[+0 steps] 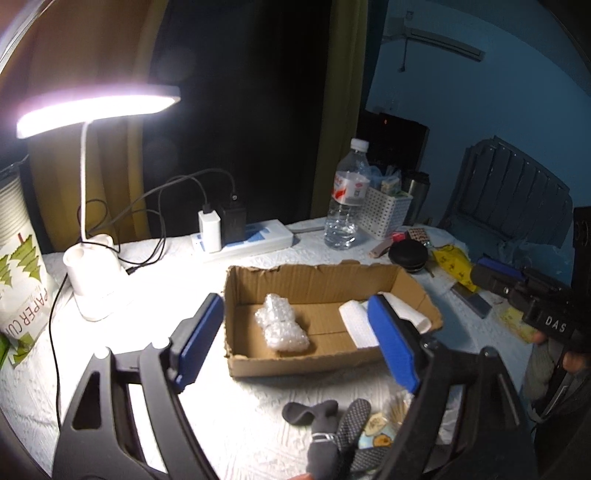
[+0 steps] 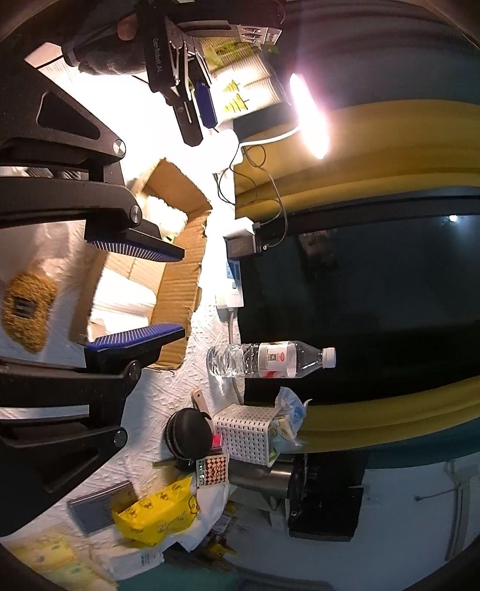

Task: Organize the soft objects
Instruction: 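Grasp the white paper towel with the right tool while the left tool grasps the gray glove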

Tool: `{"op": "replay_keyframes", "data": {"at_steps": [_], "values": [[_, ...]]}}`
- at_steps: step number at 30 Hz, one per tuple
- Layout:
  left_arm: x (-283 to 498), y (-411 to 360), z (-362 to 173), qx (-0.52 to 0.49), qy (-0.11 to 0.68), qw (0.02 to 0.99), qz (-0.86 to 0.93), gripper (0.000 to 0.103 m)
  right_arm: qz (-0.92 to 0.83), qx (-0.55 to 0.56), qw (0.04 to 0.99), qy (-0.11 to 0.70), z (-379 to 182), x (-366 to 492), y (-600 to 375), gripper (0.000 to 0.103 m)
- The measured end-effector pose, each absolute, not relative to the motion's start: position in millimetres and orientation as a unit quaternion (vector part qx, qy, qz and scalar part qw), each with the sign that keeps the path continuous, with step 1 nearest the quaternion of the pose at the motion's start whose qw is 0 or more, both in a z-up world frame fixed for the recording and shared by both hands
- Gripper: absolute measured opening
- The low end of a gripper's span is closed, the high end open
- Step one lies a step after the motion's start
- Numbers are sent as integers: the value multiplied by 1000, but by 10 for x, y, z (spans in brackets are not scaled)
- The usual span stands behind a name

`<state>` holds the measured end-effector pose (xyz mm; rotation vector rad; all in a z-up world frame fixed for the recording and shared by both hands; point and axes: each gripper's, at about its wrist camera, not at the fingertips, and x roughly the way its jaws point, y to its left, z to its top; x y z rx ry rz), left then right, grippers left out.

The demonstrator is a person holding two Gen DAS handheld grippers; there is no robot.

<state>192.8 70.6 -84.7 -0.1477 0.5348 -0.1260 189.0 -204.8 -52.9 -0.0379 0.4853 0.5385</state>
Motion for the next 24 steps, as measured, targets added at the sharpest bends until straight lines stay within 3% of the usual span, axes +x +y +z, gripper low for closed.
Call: {"op": "replay_keyframes", "data": {"at_steps": [4, 16, 20, 24], "values": [[1674, 751, -762, -98, 236, 963, -85, 96, 263, -20, 935, 236, -512, 1689, -2068, 37], [1222, 726, -819, -106, 240, 963, -53, 96, 274, -30, 930, 245, -554, 1282, -2020, 39], [1152, 744, -967, -115, 261, 957, -44, 96, 282, -27, 924, 255, -630, 1218, -1967, 50], [1120, 741, -1091, -117, 277, 953, -39, 96, 298, -30, 914, 273, -761, 1168, -1864, 52]]}}
